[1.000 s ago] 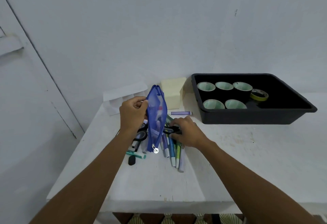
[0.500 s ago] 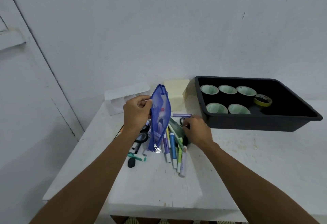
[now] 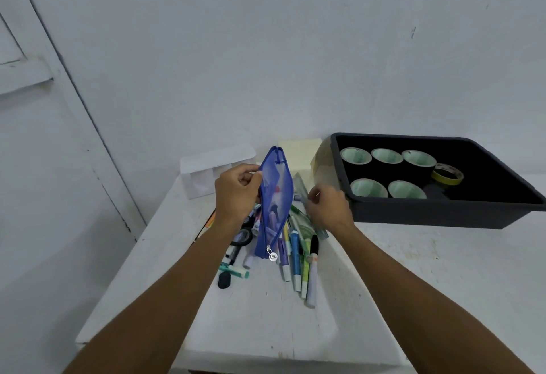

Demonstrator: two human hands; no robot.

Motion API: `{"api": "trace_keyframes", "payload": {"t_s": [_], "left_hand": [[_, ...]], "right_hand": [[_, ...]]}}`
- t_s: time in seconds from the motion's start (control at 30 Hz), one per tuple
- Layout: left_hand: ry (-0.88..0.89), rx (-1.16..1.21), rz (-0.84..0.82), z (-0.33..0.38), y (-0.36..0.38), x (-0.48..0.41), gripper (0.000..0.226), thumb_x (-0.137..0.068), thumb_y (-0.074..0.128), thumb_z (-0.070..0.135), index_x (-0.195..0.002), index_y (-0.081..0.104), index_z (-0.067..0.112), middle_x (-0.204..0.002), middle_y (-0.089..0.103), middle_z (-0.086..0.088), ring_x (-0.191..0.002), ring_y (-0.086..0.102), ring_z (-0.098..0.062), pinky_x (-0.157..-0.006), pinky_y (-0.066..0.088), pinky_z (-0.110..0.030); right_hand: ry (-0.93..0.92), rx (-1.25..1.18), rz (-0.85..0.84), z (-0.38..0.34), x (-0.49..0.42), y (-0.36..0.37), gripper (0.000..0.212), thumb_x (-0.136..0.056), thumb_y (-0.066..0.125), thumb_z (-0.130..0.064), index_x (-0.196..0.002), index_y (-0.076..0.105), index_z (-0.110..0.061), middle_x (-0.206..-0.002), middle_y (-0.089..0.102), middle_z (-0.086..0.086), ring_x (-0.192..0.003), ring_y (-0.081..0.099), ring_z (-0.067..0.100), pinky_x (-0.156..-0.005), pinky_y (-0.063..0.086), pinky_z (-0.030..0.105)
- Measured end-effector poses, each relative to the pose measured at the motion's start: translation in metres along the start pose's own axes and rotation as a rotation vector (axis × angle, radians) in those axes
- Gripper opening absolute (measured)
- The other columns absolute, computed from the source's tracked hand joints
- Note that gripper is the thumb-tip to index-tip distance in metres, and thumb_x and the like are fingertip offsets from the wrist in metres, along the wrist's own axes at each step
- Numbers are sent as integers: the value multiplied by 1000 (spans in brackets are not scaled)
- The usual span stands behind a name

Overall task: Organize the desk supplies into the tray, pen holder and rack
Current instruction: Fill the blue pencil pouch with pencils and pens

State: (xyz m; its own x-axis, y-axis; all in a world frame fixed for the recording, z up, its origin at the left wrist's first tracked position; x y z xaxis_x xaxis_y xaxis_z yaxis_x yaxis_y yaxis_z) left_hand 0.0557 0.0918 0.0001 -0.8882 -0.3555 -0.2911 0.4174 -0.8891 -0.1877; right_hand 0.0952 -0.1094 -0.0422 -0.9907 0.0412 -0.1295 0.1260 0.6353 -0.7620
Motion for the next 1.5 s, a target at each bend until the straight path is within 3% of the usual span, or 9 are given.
{"api": "trace_keyframes", "payload": {"t_s": [0.17,0.33,0.47,0.57,0.67,0.83,0.97,1.23,1.5], "left_hand": [[-9,-2,14,-1,5,-2,14,-89,66,14,-100,72,9,-77,72,-8,-62,69,-25,-61,60,-45],[-5,26,19,3,13,0,9,-90,66,14,-96,71,13,-78,71,-9,-65,70,-26,-60,61,-45],[11,44,25,12,17,4,9,-91,62,10,-94,68,15,-76,71,-7,-63,70,-22,-57,61,-40],[15,32,36,14,14,4,10,-91,62,9,-98,69,9,-78,71,-9,-62,70,-21,-56,61,-38],[-7,45,40,11,10,2,11,-92,62,9,-99,70,7,-75,70,-9,-60,69,-21,-54,61,-38],[-31,49,55,8,5,2,13,-92,63,11,-102,69,6,-82,71,-12,-62,69,-22,-55,61,-35],[-9,50,47,8,8,2,11,-92,63,11,-101,69,8,-82,70,-11,-62,69,-22,-56,61,-37],[22,42,15,6,20,7,10,-92,63,13,-93,67,21,-82,71,-10,-66,71,-24,-58,61,-42],[34,39,29,7,16,7,10,-91,63,12,-99,70,13,-80,71,-11,-66,70,-25,-57,61,-43]], "right_hand": [[-22,-458,215,-30,9,-53,12,-80,65,-13,-78,55,-18,-73,62,4,-74,65,29,-69,57,47],[-182,-667,270,-72,28,-94,14,-81,62,0,-88,54,-8,-64,56,-2,-54,62,9,-60,55,34],[-175,-462,97,-71,30,-65,11,-81,70,-13,-85,60,-15,-68,66,1,-59,69,18,-58,59,43],[-222,-288,134,-61,29,-49,12,-85,70,-28,-81,66,-18,-68,66,-5,-60,64,10,-59,56,31],[-175,-275,195,-40,25,-46,11,-89,65,-26,-81,66,-18,-68,63,-7,-61,57,4,-57,44,19],[-43,152,-142,18,23,-19,6,-87,63,-24,-91,66,-21,-92,68,4,-83,64,23,-76,56,37],[65,363,-278,47,36,-19,22,-82,70,-33,-98,60,-21,-101,61,6,-87,58,25,-71,48,32],[10,299,-250,56,43,-17,32,-76,69,-8,-106,60,-17,-103,60,7,-79,53,21,-63,42,27],[-193,244,-120,30,27,-4,21,-76,69,-8,-93,61,-14,-97,63,5,-84,60,25,-71,52,34]]}}
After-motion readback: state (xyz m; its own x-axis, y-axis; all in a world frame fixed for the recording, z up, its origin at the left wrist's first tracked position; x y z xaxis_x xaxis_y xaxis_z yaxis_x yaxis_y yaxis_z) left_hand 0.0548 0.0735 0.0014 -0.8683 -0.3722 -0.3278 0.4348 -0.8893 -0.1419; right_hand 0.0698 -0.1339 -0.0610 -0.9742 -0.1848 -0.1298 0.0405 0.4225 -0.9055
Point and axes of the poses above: each hand's wrist, its own x-axis away from the middle knuckle, its own y-axis out of the palm, z = x × y, the point moved 3 cm from there along -x, towards the middle knuckle
